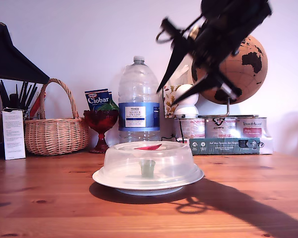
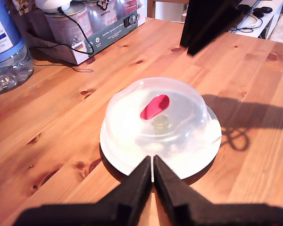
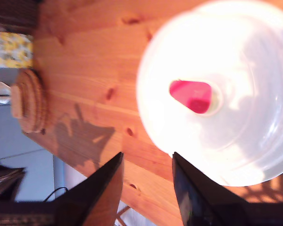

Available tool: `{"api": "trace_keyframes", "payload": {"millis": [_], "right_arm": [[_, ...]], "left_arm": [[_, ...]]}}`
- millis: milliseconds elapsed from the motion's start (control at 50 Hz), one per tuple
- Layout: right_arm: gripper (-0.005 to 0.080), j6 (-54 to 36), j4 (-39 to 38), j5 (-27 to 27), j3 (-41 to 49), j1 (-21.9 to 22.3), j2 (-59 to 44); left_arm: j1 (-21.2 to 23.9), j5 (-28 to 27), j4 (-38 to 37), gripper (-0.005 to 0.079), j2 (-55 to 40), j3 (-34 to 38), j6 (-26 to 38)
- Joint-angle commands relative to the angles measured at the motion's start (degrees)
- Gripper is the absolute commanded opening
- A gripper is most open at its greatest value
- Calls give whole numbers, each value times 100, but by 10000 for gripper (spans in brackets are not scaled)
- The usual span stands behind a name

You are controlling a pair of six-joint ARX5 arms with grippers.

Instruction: Lift the plastic dome with your right arm while removing the green coffee capsule from the plate using your left arm.

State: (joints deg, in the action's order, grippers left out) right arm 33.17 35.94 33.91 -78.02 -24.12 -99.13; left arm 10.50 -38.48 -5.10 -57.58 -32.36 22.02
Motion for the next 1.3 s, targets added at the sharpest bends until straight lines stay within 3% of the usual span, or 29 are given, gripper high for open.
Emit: {"api": "trace_keyframes", "payload": {"millis": [0, 680, 1100, 1280], "right_arm": [[295, 96, -66, -20, -214, -22, -72], [296, 439, -125, -901, -352, -304, -542], [296, 256, -212, -1099, -354, -417, -647], [296, -485, 55, -1172, -518, -323, -756]], "left_arm": [[20, -4, 61, -19, -59, -136, 57], [205, -17, 470, -19, -466, -179, 195], [431, -372, -68, -19, -1703, -1346, 173], [505, -452, -372, -19, -1998, -1836, 208]]}}
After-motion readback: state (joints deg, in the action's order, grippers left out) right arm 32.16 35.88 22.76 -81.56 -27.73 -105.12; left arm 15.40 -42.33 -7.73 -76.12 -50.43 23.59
